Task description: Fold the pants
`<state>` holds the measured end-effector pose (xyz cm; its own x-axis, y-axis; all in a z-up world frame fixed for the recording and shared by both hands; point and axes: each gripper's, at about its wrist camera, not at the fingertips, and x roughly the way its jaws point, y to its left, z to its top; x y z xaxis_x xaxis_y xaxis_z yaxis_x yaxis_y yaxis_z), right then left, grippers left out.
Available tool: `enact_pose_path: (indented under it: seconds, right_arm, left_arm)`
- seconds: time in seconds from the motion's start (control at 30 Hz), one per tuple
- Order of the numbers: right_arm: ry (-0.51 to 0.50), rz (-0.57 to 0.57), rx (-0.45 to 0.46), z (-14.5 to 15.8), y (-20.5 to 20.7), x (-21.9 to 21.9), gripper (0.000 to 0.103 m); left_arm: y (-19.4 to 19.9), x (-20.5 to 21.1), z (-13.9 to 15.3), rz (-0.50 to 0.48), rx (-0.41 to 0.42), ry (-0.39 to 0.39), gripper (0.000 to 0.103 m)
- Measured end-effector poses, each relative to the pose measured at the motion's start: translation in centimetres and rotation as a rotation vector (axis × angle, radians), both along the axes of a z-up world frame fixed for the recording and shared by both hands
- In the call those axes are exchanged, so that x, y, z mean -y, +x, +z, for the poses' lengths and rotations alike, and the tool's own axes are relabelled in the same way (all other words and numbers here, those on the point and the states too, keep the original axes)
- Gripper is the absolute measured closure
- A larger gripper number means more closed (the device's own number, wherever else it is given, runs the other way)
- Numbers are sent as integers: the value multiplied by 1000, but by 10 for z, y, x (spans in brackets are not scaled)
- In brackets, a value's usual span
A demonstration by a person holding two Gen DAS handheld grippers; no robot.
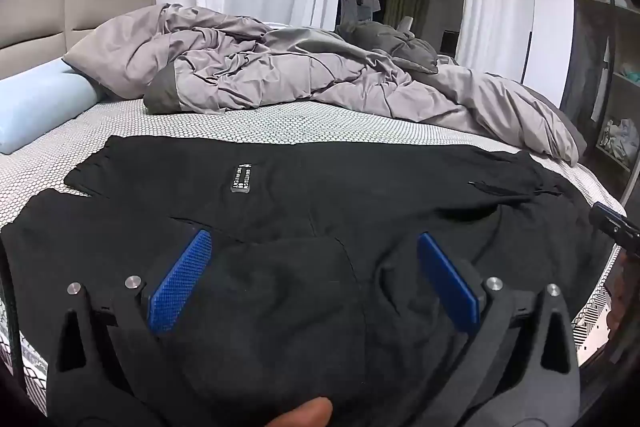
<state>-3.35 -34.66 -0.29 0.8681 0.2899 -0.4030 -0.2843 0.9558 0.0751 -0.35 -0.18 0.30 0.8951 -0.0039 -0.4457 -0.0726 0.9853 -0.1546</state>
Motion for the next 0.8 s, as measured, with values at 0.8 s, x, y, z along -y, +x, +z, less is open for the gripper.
enact_pose_path:
  seconds: [0.8]
  right_arm:
    - [4,-11,7,-1,1,3,0]
  left_arm:
    - [1,-3,1,1,0,10,0]
